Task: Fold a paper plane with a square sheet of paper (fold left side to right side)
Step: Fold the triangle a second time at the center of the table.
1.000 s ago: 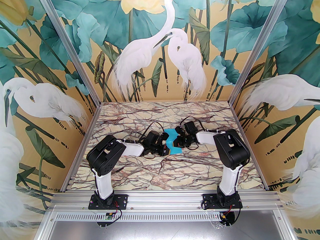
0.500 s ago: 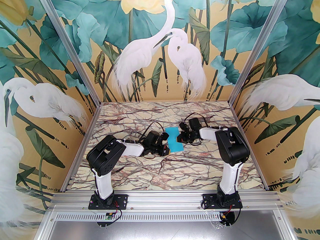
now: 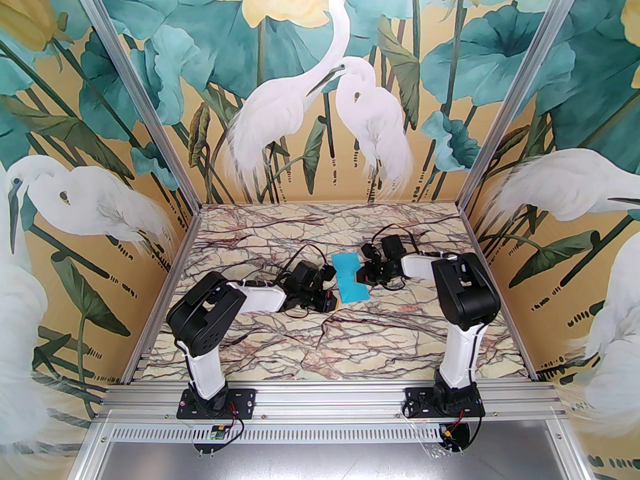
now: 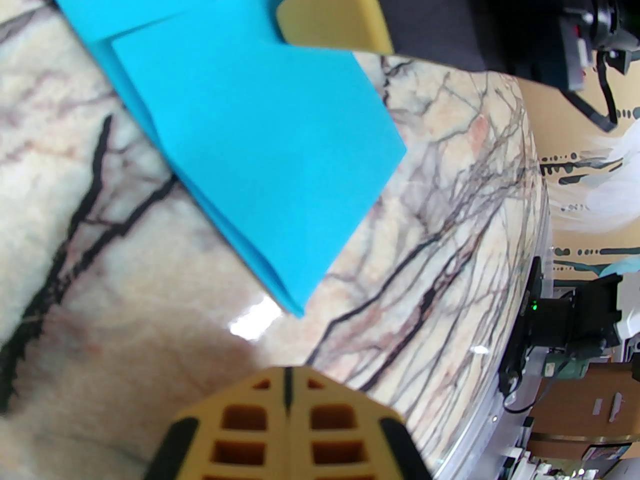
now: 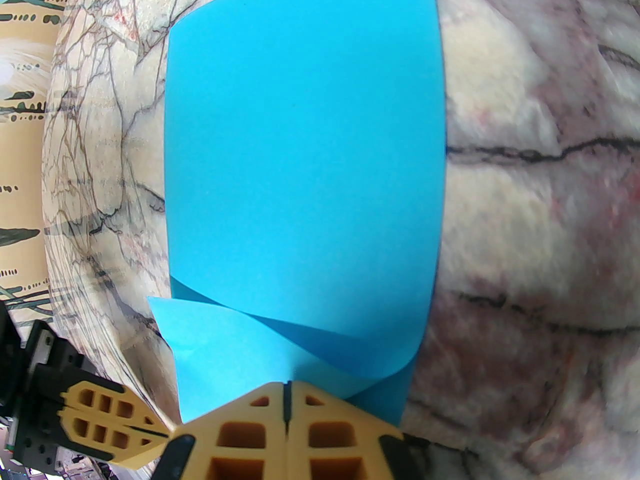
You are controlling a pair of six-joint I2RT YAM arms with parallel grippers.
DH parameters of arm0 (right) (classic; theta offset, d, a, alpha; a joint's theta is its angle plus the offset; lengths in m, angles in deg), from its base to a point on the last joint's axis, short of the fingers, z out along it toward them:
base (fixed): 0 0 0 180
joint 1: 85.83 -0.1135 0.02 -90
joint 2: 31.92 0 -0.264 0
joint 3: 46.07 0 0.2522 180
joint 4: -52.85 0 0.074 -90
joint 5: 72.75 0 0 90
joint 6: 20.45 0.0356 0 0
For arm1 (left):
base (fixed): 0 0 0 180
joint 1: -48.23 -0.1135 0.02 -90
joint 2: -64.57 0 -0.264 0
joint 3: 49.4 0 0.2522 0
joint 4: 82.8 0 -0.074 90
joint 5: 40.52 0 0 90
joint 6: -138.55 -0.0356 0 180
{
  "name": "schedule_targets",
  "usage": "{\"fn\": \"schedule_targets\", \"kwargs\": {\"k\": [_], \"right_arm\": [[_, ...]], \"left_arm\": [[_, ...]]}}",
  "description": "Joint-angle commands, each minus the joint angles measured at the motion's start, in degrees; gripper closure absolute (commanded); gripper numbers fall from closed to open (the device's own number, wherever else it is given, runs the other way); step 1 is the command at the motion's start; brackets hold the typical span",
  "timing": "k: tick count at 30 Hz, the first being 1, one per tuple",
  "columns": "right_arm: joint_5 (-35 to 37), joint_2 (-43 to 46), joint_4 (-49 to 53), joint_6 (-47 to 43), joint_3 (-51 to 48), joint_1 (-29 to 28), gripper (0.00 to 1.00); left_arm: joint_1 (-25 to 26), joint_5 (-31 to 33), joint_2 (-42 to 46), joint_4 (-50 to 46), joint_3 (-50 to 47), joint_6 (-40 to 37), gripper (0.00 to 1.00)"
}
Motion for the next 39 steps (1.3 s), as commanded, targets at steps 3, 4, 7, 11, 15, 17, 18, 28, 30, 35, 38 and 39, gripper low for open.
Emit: {"fn": "schedule_targets", "kwargs": {"k": [3,4,7,11,15,17,18,28,30,35,38,39], "right_arm": [[1.75,-0.28,0.8,0.36,-1.95,-0.75,1.0],[1.66,-0.38,0.85,0.35,-1.91,-0.85,1.0],[1.63,-0.39,0.98,0.33,-1.82,-1.03,1.0],[1.63,-0.21,1.09,0.35,-1.91,-0.99,1.0],[1.5,-0.21,1.22,0.35,-1.92,-1.03,1.0],[1.56,-0.21,1.31,0.35,-1.84,-1.1,1.0],[1.56,-0.28,1.41,0.27,-1.77,-1.11,1.0],[1.3,-0.3,1.91,0.45,-0.86,-1.13,1.0],[1.38,-0.28,1.6,0.7,-0.62,-1.03,1.0],[1.61,-0.9,2.12,0.37,0.94,-0.3,1.0],[1.98,-1.53,3.09,-0.36,2.22,0.36,1.0],[2.11,-1.8,3.54,-0.66,2.67,0.46,1.0]], "left_arm": [[0.53,1.78,-1.34,-6.0,8.87,-5.24,1.0],[0.74,1.69,-2.65,-6.64,10.67,-5.6,1.0],[1.0,1.73,-5.76,-6.76,13.81,-5.93,1.0],[1.03,2.91,-8.4,-6.81,15.62,-6.39,1.0],[1.12,2.91,-10.2,-6.51,15.96,-5.95,1.0],[1.18,3.39,-10.93,-6.37,15.85,-5.72,1.0],[1.24,3.84,-11.29,-6.45,15.85,-5.85,1.0],[3.4,10.08,-13.65,-10.1,15.66,-7.58,1.0],[3.49,10.66,-13.67,-10.21,14.87,-7.69,1.0],[3.43,12.04,-12.75,-10.32,12.35,-8.13,1.0],[3.49,12.25,-12.49,-10.28,11.22,-8.26,1.0],[3.49,12.32,-12.4,-10.28,10.96,-8.32,1.0]]}}
